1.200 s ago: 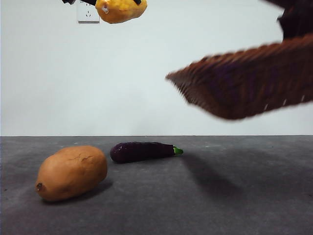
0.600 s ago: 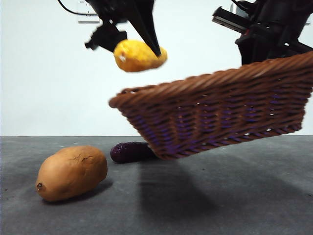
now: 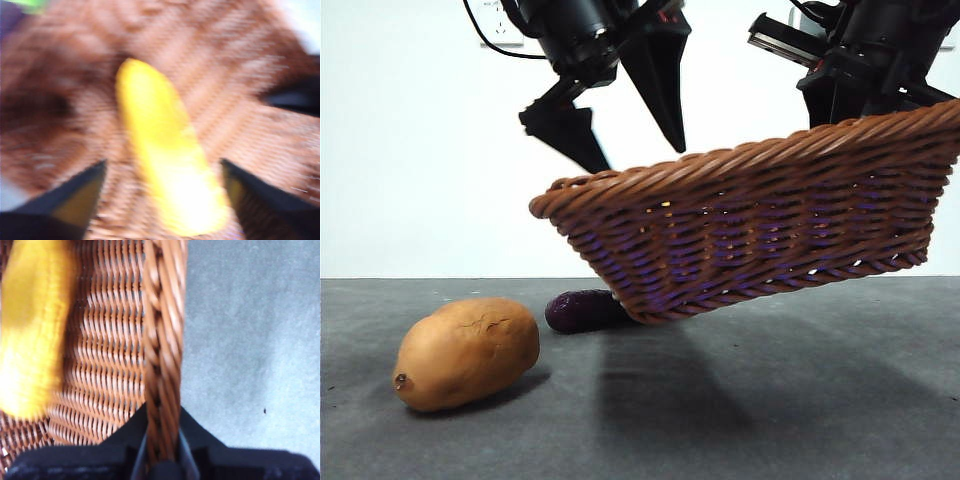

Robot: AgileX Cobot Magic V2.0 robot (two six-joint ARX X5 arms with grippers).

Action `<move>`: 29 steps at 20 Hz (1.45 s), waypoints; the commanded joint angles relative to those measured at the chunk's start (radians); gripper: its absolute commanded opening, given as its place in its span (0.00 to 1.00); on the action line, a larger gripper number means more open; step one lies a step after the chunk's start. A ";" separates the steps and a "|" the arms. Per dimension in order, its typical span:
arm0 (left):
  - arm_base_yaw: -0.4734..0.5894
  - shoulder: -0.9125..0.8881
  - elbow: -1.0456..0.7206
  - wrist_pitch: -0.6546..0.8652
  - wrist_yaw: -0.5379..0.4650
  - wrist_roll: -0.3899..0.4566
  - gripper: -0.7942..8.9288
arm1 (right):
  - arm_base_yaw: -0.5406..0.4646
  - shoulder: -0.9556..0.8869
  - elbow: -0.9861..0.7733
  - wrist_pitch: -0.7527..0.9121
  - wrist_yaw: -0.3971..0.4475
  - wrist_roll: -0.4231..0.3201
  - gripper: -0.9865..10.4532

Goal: Help me put the vegetables on the table into the basket

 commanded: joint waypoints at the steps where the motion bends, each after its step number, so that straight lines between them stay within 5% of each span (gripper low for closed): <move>1: -0.002 0.008 -0.004 0.024 -0.049 0.011 0.59 | 0.002 -0.001 -0.003 0.008 -0.006 0.008 0.08; 7: -0.014 -0.024 -0.004 -0.245 -0.046 0.158 0.59 | -0.030 -0.001 -0.003 -0.035 0.075 -0.069 0.08; 12: -0.069 -0.107 -0.019 -0.271 -0.050 0.160 0.59 | -0.104 -0.002 -0.004 -0.102 0.075 -0.130 0.08; 16: -0.079 -0.227 -0.154 -0.269 -0.155 0.158 0.59 | -0.133 -0.002 -0.004 -0.111 0.075 -0.179 0.08; 22: -0.065 -0.330 -0.437 -0.081 -0.206 0.156 0.59 | -0.132 -0.002 -0.003 -0.098 0.075 -0.182 0.08; 29: -0.024 -0.327 -0.617 0.150 -0.282 0.024 0.64 | -0.132 -0.002 -0.004 -0.098 0.075 -0.182 0.08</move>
